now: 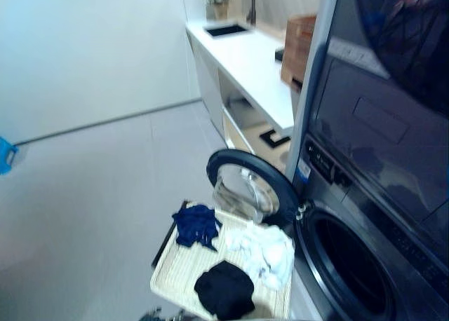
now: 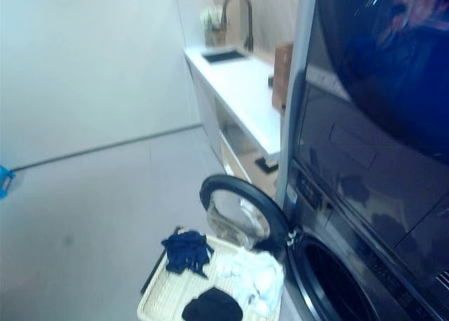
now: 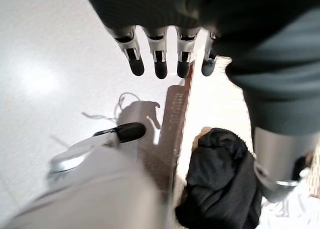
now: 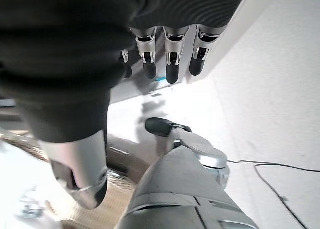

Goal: Put the clothes into the washing machine.

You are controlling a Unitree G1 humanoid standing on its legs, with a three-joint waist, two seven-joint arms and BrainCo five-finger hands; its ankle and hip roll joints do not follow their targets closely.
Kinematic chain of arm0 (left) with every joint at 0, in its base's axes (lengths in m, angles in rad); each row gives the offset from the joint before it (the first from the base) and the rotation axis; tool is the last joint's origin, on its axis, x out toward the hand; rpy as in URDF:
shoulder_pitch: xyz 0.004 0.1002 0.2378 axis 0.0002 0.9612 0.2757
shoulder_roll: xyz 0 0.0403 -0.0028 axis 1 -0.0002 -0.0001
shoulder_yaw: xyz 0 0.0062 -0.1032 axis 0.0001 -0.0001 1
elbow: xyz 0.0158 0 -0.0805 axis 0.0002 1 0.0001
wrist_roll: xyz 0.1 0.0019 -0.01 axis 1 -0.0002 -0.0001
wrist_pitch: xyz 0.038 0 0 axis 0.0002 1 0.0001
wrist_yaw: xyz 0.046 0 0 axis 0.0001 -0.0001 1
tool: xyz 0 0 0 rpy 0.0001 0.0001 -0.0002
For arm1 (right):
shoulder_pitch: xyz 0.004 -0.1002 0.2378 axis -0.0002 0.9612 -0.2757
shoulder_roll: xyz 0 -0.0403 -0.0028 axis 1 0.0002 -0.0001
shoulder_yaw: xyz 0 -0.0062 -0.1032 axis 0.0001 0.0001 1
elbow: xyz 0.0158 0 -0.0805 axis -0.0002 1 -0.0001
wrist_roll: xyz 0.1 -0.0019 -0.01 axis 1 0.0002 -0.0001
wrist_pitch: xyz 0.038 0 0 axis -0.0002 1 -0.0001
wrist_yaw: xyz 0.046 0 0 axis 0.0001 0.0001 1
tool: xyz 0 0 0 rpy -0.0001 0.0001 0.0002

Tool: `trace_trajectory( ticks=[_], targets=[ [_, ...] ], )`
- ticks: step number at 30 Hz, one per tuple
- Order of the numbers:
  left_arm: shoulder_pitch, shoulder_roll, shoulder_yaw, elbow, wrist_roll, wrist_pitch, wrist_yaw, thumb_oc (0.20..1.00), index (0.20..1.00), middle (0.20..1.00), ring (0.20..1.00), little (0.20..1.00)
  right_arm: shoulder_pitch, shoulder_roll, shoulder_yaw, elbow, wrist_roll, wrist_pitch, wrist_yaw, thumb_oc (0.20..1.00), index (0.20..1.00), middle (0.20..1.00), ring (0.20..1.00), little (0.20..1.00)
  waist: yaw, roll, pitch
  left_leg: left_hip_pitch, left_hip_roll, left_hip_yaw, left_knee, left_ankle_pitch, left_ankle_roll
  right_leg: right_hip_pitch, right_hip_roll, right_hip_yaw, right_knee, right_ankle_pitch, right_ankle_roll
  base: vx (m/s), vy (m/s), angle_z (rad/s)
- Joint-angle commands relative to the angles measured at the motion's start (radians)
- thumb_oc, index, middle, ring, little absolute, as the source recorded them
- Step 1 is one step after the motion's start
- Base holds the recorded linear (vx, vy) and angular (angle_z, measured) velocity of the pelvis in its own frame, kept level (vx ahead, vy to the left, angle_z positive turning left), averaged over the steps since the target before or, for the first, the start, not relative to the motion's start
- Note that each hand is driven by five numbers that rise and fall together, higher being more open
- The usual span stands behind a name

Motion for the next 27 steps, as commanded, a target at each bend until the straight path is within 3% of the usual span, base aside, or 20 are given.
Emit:
trace_trajectory(
  ticks=[1, 6, 13, 22, 27],
  targets=[
    [-0.138, 0.068, -0.011, -0.034, -0.093, -0.096, 0.086, 1.000, 1.000, 1.000, 1.000, 1.000, -0.126, 0.023, 0.012, -0.008, 0.064, -0.025, -0.035, 1.000, 1.000, 1.000, 1.000, 1.000, 0.035, -0.064, 0.114, 0.003, -0.037, 0.016, -0.045, 0.025, 0.083, -0.082, -0.019, 0.054, 0.065, 0.013, -0.011, -0.14, 0.031, 0.07],
    [-0.241, 0.129, 0.005, -0.178, -0.142, -0.176, 0.207, 1.000, 1.000, 1.000, 1.000, 1.000, -0.201, -0.005, 0.024, -0.025, 0.109, -0.035, -0.038, 1.000, 1.000, 1.000, 1.000, 1.000, 0.049, -0.078, 0.209, -0.111, -0.055, -0.019, -0.027, 0.045, 0.088, -0.202, -0.014, 0.049, 0.120, 0.018, -0.015, -0.12, 0.004, 0.13],
    [-0.404, 0.208, 0.000, -0.296, -0.063, -0.189, 0.391, 1.000, 1.000, 1.000, 1.000, 1.000, -0.287, -0.017, 0.051, -0.029, 0.166, -0.036, -0.022, 1.000, 1.000, 1.000, 1.000, 1.000, 0.066, -0.116, 0.308, -0.243, -0.066, -0.043, 0.038, 0.057, 0.088, -0.328, -0.012, 0.022, 0.202, 0.022, -0.011, -0.10, -0.073, 0.06],
    [-0.552, 0.295, -0.049, -0.381, 0.142, -0.183, 0.598, 1.000, 1.000, 1.000, 1.000, 1.000, -0.342, -0.052, 0.068, -0.086, 0.224, -0.040, -0.034, 1.000, 1.000, 1.000, 1.000, 1.000, 0.039, -0.142, 0.310, -0.557, -0.120, -0.084, 0.276, 0.018, 0.097, -0.598, -0.006, 0.020, 0.337, 0.028, -0.013, -0.06, -0.026, 0.10],
    [-0.638, 0.352, -0.113, -0.390, 0.403, -0.143, 0.706, 1.000, 1.000, 1.000, 1.000, 1.000, -0.357, -0.088, 0.075, -0.107, 0.222, -0.033, -0.017, 1.000, 1.000, 1.000, 1.000, 1.000, 0.024, -0.136, 0.310, -0.676, -0.133, -0.093, 0.364, -0.004, 0.106, -0.710, 0.005, 0.038, 0.409, 0.016, -0.018, -0.02, 0.023, 0.08]
  ],
)
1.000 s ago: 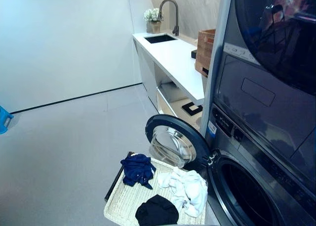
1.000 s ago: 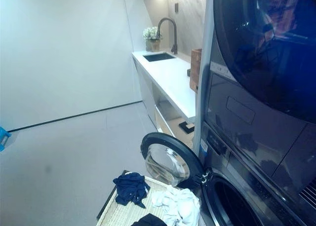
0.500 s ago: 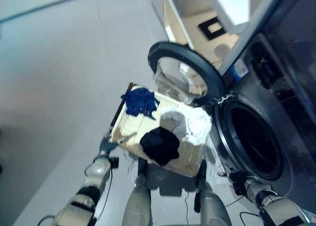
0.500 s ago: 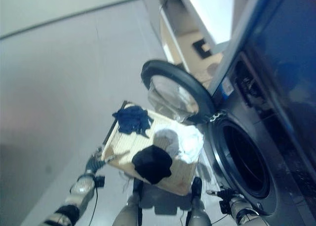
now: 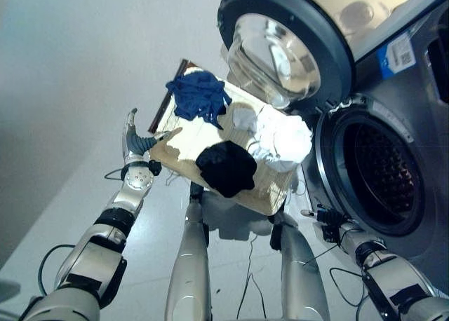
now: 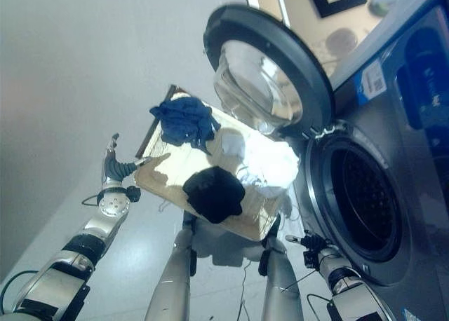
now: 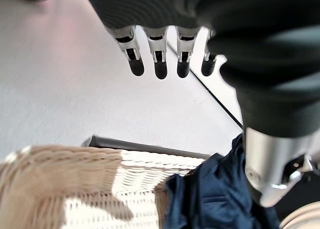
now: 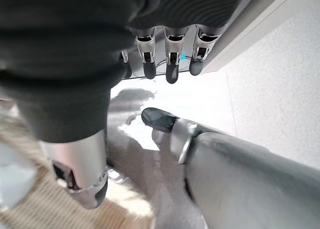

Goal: Put the clothes into the washing machine.

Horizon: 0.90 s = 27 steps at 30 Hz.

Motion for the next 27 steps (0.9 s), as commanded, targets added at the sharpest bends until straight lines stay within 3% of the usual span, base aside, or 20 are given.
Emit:
trace_trajectory(
  ticks=[1, 5, 11, 19, 27],
  targets=[
    [-0.083, 0.056, 0.000, -0.041, 0.190, 0.003, 0.102, 1.000, 1.000, 1.000, 1.000, 1.000, 0.044, -0.045, 0.039, -0.047, 0.018, 0.003, 0.010, 1.000, 1.000, 1.000, 1.000, 1.000, -0.015, -0.052, -0.008, -0.067, -0.088, 0.016, 0.128, -0.051, 0.107, -0.017, 0.044, 0.009, -0.108, 0.169, 0.006, -0.02, 0.034, 0.04],
    [-0.188, 0.111, -0.101, -0.023, 0.348, 0.046, 0.134, 1.000, 1.000, 1.000, 1.000, 1.000, 0.020, -0.064, 0.062, -0.055, 0.021, 0.002, 0.016, 1.000, 1.000, 1.000, 1.000, 1.000, -0.031, -0.046, -0.008, -0.137, -0.090, 0.012, 0.166, -0.055, 0.109, -0.090, 0.053, 0.022, -0.079, 0.170, 0.002, 0.00, 0.026, -0.03],
    [-0.335, 0.156, -0.241, 0.023, 0.459, 0.088, 0.115, 1.000, 1.000, 1.000, 1.000, 1.000, -0.004, -0.079, 0.087, -0.075, 0.027, -0.020, 0.029, 1.000, 1.000, 1.000, 1.000, 1.000, -0.061, -0.045, -0.008, -0.207, -0.088, 0.019, 0.197, -0.059, 0.111, -0.163, 0.065, 0.032, -0.059, 0.174, -0.002, 0.00, 0.012, 0.00],
    [-0.466, 0.162, -0.345, 0.119, 0.477, 0.158, 0.134, 1.000, 1.000, 1.000, 1.000, 1.000, -0.040, -0.096, 0.125, -0.082, 0.052, -0.042, 0.029, 1.000, 1.000, 1.000, 1.000, 1.000, -0.094, -0.052, -0.008, -0.254, -0.079, 0.030, 0.206, -0.053, 0.103, -0.210, 0.072, 0.040, -0.065, 0.186, -0.003, 0.00, 0.021, -0.02],
    [-0.532, 0.165, -0.374, 0.203, 0.464, 0.221, 0.129, 1.000, 1.000, 1.000, 1.000, 1.000, -0.063, -0.105, 0.150, -0.088, 0.073, -0.046, 0.015, 1.000, 1.000, 1.000, 1.000, 1.000, -0.111, -0.063, -0.008, -0.289, -0.078, 0.031, 0.204, -0.045, 0.096, -0.243, 0.081, 0.043, -0.075, 0.196, -0.005, 0.00, 0.015, -0.03]
  ],
)
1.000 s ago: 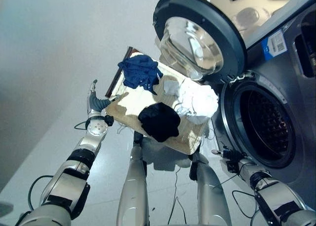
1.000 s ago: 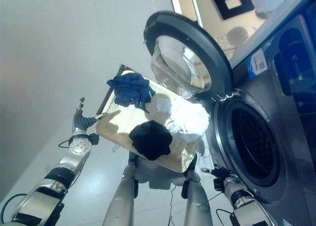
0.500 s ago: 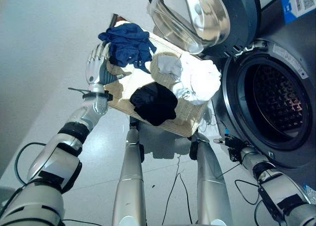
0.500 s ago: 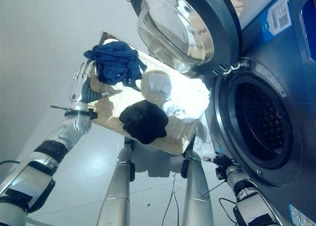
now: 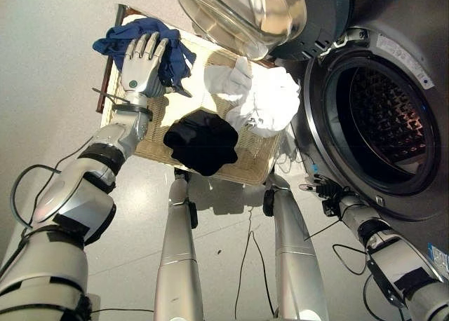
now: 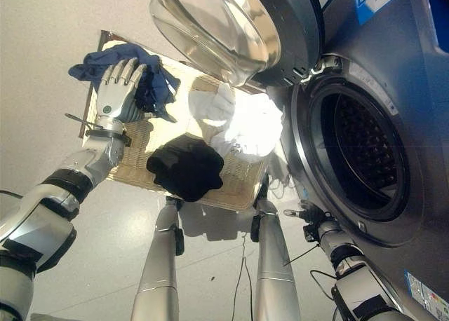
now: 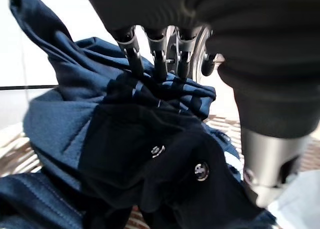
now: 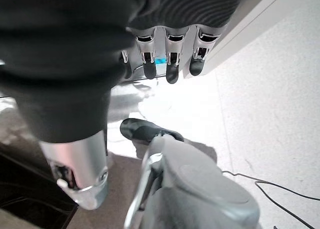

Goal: Put the clothes into the washing machine.

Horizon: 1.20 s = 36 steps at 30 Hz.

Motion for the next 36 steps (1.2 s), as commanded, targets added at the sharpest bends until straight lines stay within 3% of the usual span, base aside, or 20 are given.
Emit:
trace_trajectory(
  ticks=[1, 5, 26, 27, 29, 30, 36],
  targets=[
    [-0.074, 0.037, 0.024, 0.035, -0.013, 0.034, 0.032, 1.000, 1.000, 1.000, 1.000, 1.000, 0.024, -0.048, 0.033, -0.023, 0.042, -0.003, -0.007, 1.000, 1.000, 1.000, 1.000, 1.000, 0.012, -0.042, -0.015, -0.061, -0.074, 0.008, 0.128, -0.040, 0.099, 0.019, 0.069, -0.024, -0.166, 0.186, 0.002, 0.00, 0.000, 0.00],
    [-0.086, 0.036, 0.031, 0.064, -0.045, 0.071, 0.017, 1.000, 1.000, 1.000, 1.000, 1.000, 0.021, -0.046, 0.036, -0.028, 0.049, -0.007, -0.012, 1.000, 1.000, 1.000, 1.000, 1.000, 0.009, -0.050, -0.015, -0.067, -0.078, 0.004, 0.123, -0.039, 0.100, 0.015, 0.072, -0.027, -0.174, 0.191, 0.004, 0.00, 0.000, 0.00],
    [-0.111, 0.032, -0.021, 0.145, -0.005, 0.114, -0.028, 1.000, 1.000, 1.000, 1.000, 1.000, 0.003, -0.044, 0.063, -0.039, 0.088, -0.043, -0.005, 1.000, 1.000, 1.000, 1.000, 1.000, -0.002, -0.072, -0.015, -0.090, -0.085, -0.001, 0.109, -0.033, 0.101, -0.002, 0.077, -0.037, -0.202, 0.213, 0.010, 0.00, 0.000, 0.00],
    [-0.111, 0.032, -0.023, 0.146, -0.004, 0.114, -0.029, 0.824, 0.824, 0.824, 0.824, 0.824, 0.002, -0.044, 0.064, -0.040, 0.088, -0.044, -0.005, 1.000, 1.000, 1.000, 1.000, 1.000, -0.002, -0.072, -0.015, -0.090, -0.085, 0.000, 0.108, -0.033, 0.101, -0.002, 0.077, -0.037, -0.203, 0.214, 0.010, 0.00, 0.000, 0.00],
    [-0.118, 0.029, -0.031, 0.146, 0.006, 0.122, -0.034, 0.272, 0.272, 0.272, 0.272, 0.272, -0.002, -0.044, 0.066, -0.043, 0.091, -0.044, -0.006, 1.000, 1.000, 1.000, 1.000, 1.000, -0.003, -0.073, -0.015, -0.092, -0.084, 0.002, 0.106, -0.032, 0.101, -0.003, 0.077, -0.038, -0.206, 0.215, 0.010, 0.00, 0.000, 0.00],
    [-0.125, 0.029, -0.041, 0.146, 0.019, 0.131, -0.049, 0.200, 0.200, 0.200, 0.200, 0.200, -0.005, -0.045, 0.067, -0.045, 0.095, -0.044, -0.005, 1.000, 1.000, 1.000, 1.000, 1.000, -0.004, -0.073, -0.015, -0.093, -0.084, 0.003, 0.106, -0.031, 0.100, -0.005, 0.077, -0.038, -0.208, 0.217, 0.011, 0.00, 0.000, 0.00],
    [-0.150, 0.021, -0.074, 0.152, 0.020, 0.159, -0.089, 0.200, 0.200, 0.200, 0.200, 0.200, -0.010, -0.044, 0.071, -0.047, 0.099, -0.054, 0.001, 1.000, 1.000, 1.000, 1.000, 1.000, -0.010, -0.075, -0.015, -0.094, -0.087, 0.005, 0.101, -0.030, 0.102, -0.008, 0.076, -0.037, -0.213, 0.223, 0.015, 0.00, 0.000, 0.00]
  ],
)
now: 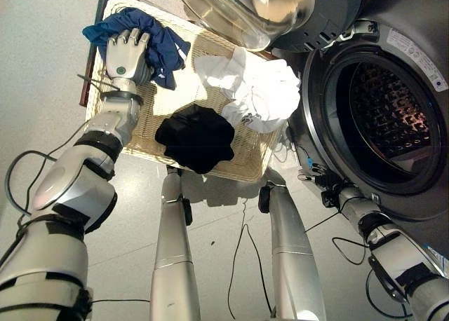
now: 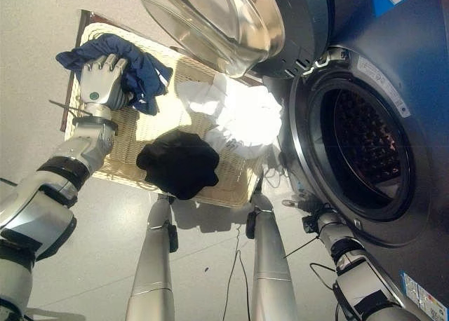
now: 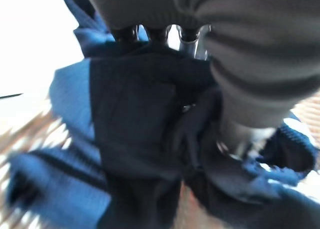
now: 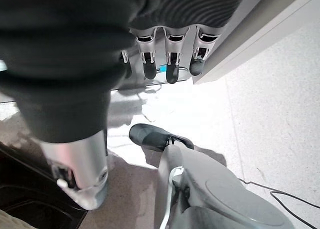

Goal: Put the clothes into the washing machine.

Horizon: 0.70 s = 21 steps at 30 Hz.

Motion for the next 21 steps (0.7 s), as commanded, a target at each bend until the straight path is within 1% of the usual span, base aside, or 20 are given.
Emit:
trace_trajectory(
  ticks=[1, 8, 13, 16, 17, 18, 19, 20, 21],
  targets=[
    [-0.012, 0.020, -0.009, 0.057, 0.019, 0.026, -0.043, 0.200, 0.200, 0.200, 0.200, 0.200, 0.031, -0.026, 0.032, -0.017, 0.028, -0.011, 0.001, 1.000, 1.000, 1.000, 1.000, 1.000, 0.015, -0.047, -0.012, -0.040, -0.089, 0.017, 0.101, -0.033, 0.107, 0.025, 0.073, -0.023, -0.189, 0.216, 0.012, 0.00, 0.000, 0.00],
    [-0.010, 0.020, -0.021, 0.064, 0.018, 0.031, -0.065, 0.200, 0.200, 0.200, 0.200, 0.200, 0.029, -0.029, 0.031, -0.017, 0.028, -0.006, -0.002, 1.000, 1.000, 1.000, 1.000, 1.000, 0.013, -0.037, -0.012, -0.041, -0.093, 0.024, 0.099, -0.032, 0.107, 0.020, 0.071, -0.022, -0.192, 0.218, 0.011, 0.00, 0.000, 0.00],
    [-0.001, 0.017, -0.019, 0.057, 0.001, 0.031, -0.078, 0.200, 0.200, 0.200, 0.200, 0.200, 0.035, -0.027, 0.030, -0.017, 0.032, -0.016, -0.002, 1.000, 1.000, 1.000, 1.000, 1.000, 0.013, -0.033, -0.012, -0.042, -0.094, 0.026, 0.100, -0.032, 0.109, 0.017, 0.072, -0.020, -0.187, 0.217, 0.010, 0.00, 0.000, 0.00],
    [0.014, 0.015, 0.002, 0.040, -0.121, -0.023, -0.055, 0.200, 0.200, 0.200, 0.200, 0.200, 0.036, -0.028, 0.022, -0.038, 0.126, -0.084, 0.039, 1.000, 1.000, 1.000, 1.000, 1.000, 0.013, -0.029, -0.012, -0.040, -0.095, 0.027, 0.097, -0.030, 0.111, 0.016, 0.072, -0.017, -0.184, 0.217, 0.010, 0.00, 0.000, 0.00],
    [0.022, 0.013, 0.017, 0.031, -0.184, -0.049, -0.040, 0.200, 0.200, 0.200, 0.200, 0.200, 0.037, -0.026, 0.018, -0.049, 0.142, -0.116, 0.036, 1.000, 1.000, 1.000, 1.000, 1.000, 0.014, -0.029, -0.012, -0.039, -0.095, 0.026, 0.097, -0.030, 0.110, 0.017, 0.072, -0.017, -0.186, 0.217, 0.010, 0.00, 0.000, 0.00],
    [0.034, 0.008, 0.046, 0.018, -0.255, -0.078, -0.035, 0.200, 0.200, 0.200, 0.200, 0.200, 0.041, -0.022, 0.011, -0.070, 0.172, -0.158, 0.030, 1.000, 1.000, 1.000, 1.000, 1.000, 0.015, -0.029, -0.012, -0.037, -0.096, 0.025, 0.096, -0.029, 0.110, 0.019, 0.073, -0.017, -0.183, 0.214, 0.010, 0.00, 0.000, 0.00],
    [0.043, 0.005, 0.065, 0.009, -0.298, -0.106, -0.030, 0.200, 0.200, 0.200, 0.200, 0.200, 0.047, -0.018, 0.004, -0.091, 0.192, -0.174, 0.023, 1.000, 1.000, 1.000, 1.000, 1.000, 0.015, -0.028, -0.012, -0.037, -0.096, 0.024, 0.097, -0.030, 0.109, 0.018, 0.074, -0.015, -0.179, 0.211, 0.010, 0.00, 0.000, 0.00],
    [0.067, -0.003, 0.112, -0.018, -0.372, -0.154, -0.018, 0.200, 0.200, 0.200, 0.200, 0.200, 0.059, -0.010, -0.016, -0.126, 0.214, -0.209, 0.008, 1.000, 1.000, 1.000, 1.000, 1.000, 0.015, -0.028, -0.012, -0.034, -0.097, 0.023, 0.098, -0.032, 0.108, 0.018, 0.075, -0.014, -0.176, 0.208, 0.010, 0.00, 0.000, 0.00],
    [0.092, -0.009, 0.155, -0.044, -0.412, -0.193, -0.020, 0.200, 0.200, 0.200, 0.200, 0.200, 0.069, -0.005, -0.030, -0.160, 0.236, -0.230, -0.003, 1.000, 1.000, 1.000, 1.000, 1.000, 0.017, -0.028, -0.012, -0.031, -0.098, 0.020, 0.096, -0.034, 0.108, 0.023, 0.074, -0.014, -0.176, 0.204, 0.011, 0.01, -0.036, 0.00]
  ],
)
